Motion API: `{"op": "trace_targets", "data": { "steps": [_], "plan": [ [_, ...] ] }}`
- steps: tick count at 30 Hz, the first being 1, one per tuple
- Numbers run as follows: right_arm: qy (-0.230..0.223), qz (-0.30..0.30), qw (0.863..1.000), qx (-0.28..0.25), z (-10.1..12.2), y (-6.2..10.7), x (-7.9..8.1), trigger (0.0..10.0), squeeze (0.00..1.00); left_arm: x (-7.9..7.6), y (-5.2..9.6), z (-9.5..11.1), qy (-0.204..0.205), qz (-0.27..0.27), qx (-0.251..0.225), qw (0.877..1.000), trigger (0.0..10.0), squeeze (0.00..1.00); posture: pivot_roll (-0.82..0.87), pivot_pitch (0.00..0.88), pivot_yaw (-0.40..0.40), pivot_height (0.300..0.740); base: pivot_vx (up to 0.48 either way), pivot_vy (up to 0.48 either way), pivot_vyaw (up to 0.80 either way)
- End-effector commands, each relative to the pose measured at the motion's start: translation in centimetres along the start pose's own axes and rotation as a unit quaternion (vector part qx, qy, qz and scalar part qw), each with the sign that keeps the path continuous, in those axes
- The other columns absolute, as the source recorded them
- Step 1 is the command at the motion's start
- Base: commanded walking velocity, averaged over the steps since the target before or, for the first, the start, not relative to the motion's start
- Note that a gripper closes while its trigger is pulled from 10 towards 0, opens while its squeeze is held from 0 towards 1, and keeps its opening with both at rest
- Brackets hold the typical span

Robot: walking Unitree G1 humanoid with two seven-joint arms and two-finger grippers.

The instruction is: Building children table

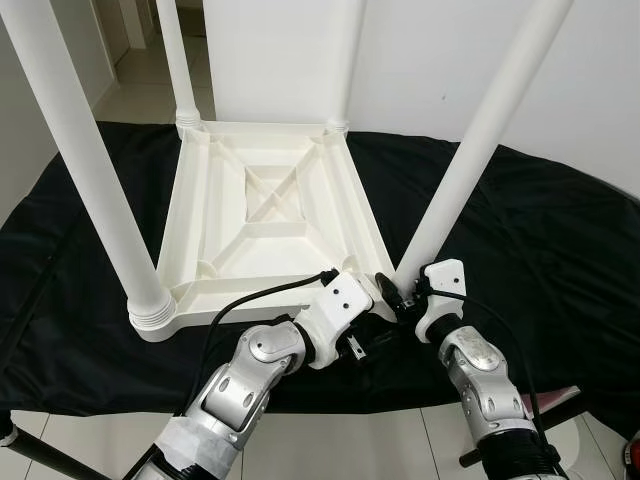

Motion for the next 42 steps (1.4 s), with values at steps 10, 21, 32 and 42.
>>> {"op": "trace_targets", "data": {
  "steps": [10,21,32,42],
  "plan": [
    [-0.056,-0.087,0.994,-0.015,-0.3,0.5,1.4,10.0,1.0,0.1,-0.1,-0.2,-0.013,0.001,0.005,1.0,10.0,0.0,0.04,0.013,-0.065,0.74,0.0,0.0,0.0],
    [-0.052,-0.002,0.998,-0.029,1.9,0.5,1.1,10.0,1.0,-0.2,-0.1,-0.3,-0.016,-0.003,0.005,1.0,10.0,0.0,0.05,0.0,-0.07,0.74,0.0,0.0,0.0],
    [-0.005,-0.041,0.998,-0.041,2.2,1.0,-2.0,10.0,0.0,-0.2,0.3,-0.7,-0.018,0.0,0.011,1.0,10.0,0.0,0.07,0.0,-0.08,0.74,0.0,0.0,0.0],
    [-0.02,-0.095,0.994,-0.057,0.5,7.5,-1.3,10.0,0.0,-0.6,0.7,-1.4,-0.014,-0.008,0.022,1.0,10.0,0.0,0.04,0.0,-0.072,0.74,0.0,0.0,0.0]
  ]
}}
Point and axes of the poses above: a point about 5 cm out from each wrist's last joint towards the gripper, its own y axis pointing back from the gripper into the wrist, its own z axis along the axis of the wrist's last joint, x = y × z, the point moved 4 cm from there along -y, pointing out of the wrist towards the gripper, and after that the axes turned 7 degrees about -y, right-handed, at the moved point
